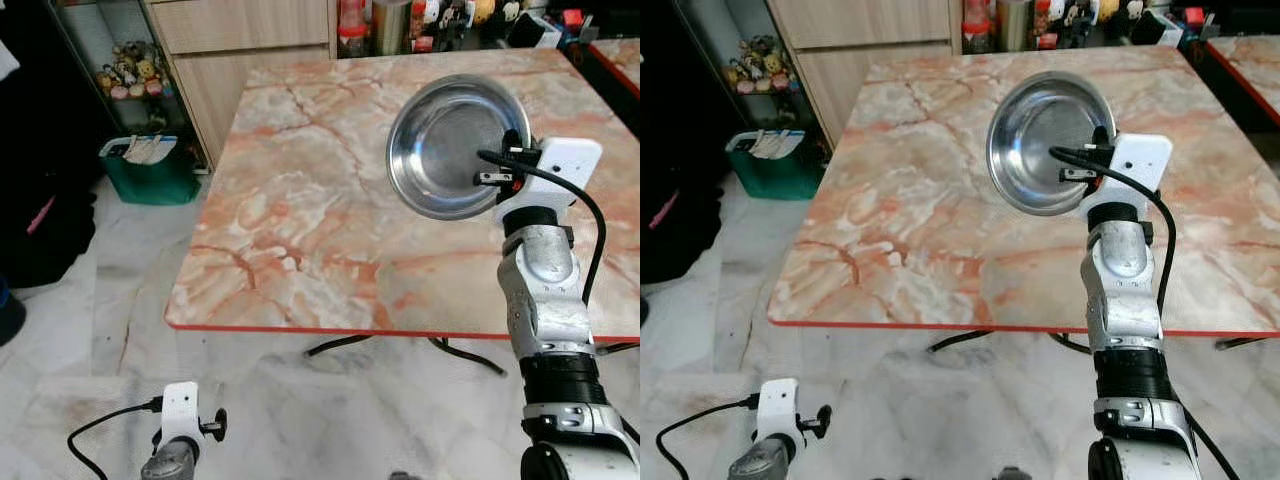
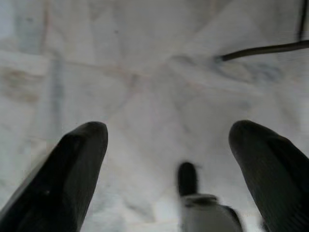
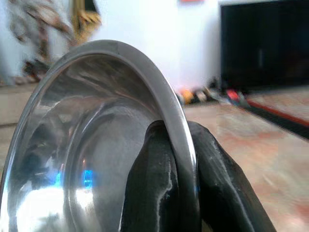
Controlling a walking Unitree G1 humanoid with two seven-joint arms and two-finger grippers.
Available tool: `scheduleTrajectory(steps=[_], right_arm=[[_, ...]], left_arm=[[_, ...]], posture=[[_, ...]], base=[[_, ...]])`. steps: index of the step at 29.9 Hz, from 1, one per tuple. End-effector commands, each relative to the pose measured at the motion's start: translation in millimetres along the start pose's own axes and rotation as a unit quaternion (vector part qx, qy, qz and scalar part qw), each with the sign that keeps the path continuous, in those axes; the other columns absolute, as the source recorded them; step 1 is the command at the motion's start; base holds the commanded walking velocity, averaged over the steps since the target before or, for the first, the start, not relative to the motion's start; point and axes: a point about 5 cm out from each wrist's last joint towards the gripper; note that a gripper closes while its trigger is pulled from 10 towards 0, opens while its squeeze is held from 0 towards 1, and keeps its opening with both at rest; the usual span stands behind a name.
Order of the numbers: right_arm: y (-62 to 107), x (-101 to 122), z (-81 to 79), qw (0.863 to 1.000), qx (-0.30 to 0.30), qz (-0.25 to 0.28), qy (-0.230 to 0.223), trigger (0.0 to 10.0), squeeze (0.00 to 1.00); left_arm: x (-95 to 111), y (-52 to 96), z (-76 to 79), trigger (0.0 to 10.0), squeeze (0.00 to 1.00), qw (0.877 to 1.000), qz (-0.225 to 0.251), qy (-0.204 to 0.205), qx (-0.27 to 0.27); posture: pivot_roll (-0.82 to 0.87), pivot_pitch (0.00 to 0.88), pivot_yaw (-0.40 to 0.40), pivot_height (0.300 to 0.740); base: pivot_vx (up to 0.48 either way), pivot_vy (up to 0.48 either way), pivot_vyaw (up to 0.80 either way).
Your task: Setting the table
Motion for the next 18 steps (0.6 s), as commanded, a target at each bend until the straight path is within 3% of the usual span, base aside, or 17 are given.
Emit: scheduleTrajectory(steps=[1,5,7,12,18], right_arm=[[1.3,13,-3.1,0.999,0.008,0.011,-0.032,10.0,0.0],[4.1,10,-0.3,0.998,-0.004,-0.026,-0.061,10.0,0.0],[8.1,7,0.9,0.99,-0.017,-0.062,-0.122,10.0,0.0],[11.2,5,3.3,0.981,-0.033,-0.095,-0.168,10.0,0.0],[16.0,2,10.0,0.955,-0.093,-0.143,-0.241,10.0,0.0]], left_arm=[[-9,3.6,-11.5,10.0,0.0,1.0,-0.018,-0.002,0.016],[-10,3.8,-11.8,10.0,0.0,1.0,-0.019,-0.003,0.015],[-10,4.1,-12.0,10.0,0.0,1.0,-0.021,-0.004,0.015],[-11,4.4,-12.5,10.0,0.0,1.0,-0.022,-0.006,0.015],[-13,5.0,-13.2,10.0,0.0,1.0,-0.026,-0.014,0.01]], posture=[[-0.09,0.16,0.064,0.74],[-0.09,0.161,0.064,0.74],[-0.09,0.163,0.064,0.74],[-0.1,0.167,0.068,0.74],[-0.1,0.17,0.071,0.74]], base=[[0.0,0.0,0.0],[0.0,0.0,0.0],[0.0,0.0,0.0],[0.0,0.0,0.0],[0.0,0.0,0.0]])
Point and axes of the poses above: a point about 5 cm out from each wrist's last joint towards the gripper, its own y axis pointing back from the gripper into the wrist, its own x axis along the axis of the wrist's last joint, z = x × y, and after that the axes turned 10 degrees about y, right-handed
